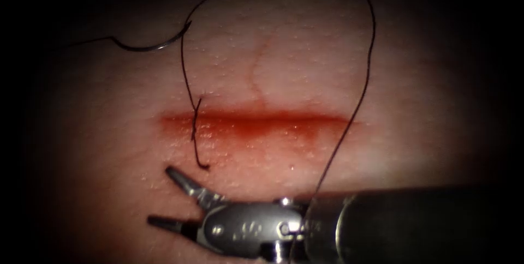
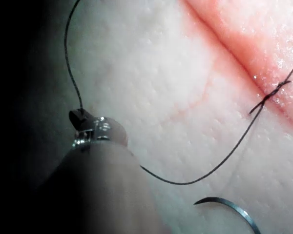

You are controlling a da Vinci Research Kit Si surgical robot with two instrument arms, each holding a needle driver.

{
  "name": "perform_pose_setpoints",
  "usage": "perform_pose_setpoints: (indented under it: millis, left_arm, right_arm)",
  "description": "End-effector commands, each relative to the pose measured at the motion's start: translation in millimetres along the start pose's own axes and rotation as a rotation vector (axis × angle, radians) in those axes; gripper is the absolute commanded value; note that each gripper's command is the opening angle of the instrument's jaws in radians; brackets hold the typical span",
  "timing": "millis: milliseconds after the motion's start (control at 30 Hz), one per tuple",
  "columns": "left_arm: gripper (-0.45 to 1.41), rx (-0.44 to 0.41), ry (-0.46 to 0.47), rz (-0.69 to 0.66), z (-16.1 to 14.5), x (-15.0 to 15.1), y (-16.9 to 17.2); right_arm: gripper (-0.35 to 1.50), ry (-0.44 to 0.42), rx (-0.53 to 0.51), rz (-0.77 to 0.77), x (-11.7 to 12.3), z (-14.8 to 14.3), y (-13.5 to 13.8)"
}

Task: Wound Closure
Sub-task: Wrap the suture once clockwise around the right gripper

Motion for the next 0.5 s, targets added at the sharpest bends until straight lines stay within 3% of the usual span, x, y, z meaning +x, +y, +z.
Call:
perform_pose_setpoints:
  millis: [33,200,267,433,467,500]
  left_arm:
    - [-0.45,-0.005,0.053,-0.040,-0.5,0.3,0.0]
    - [-0.45,0.005,0.147,-0.125,-2.9,1.4,0.4]
    - [-0.45,0.015,0.208,-0.172,-4.5,2.2,0.6]
    - [-0.45,-0.013,0.288,-0.258,-7.9,4.1,1.6]
    - [-0.45,-0.041,0.277,-0.278,-9.4,5.1,2.3]
    - [-0.45,-0.051,0.281,-0.288,-9.9,5.4,2.5]
  right_arm:
    - [1.39,0.003,0.005,0.001,-0.1,0.3,-0.5]
    - [1.32,0.012,0.031,0.006,0.2,-0.1,-0.4]
    - [1.10,0.029,0.078,0.013,0.6,-0.3,0.2]
    - [0.93,0.054,0.148,0.040,1.1,-0.3,2.3]
    - [0.73,0.053,0.167,0.104,1.1,-0.3,3.1]
    - [0.68,0.053,0.171,0.110,1.1,-0.3,3.4]
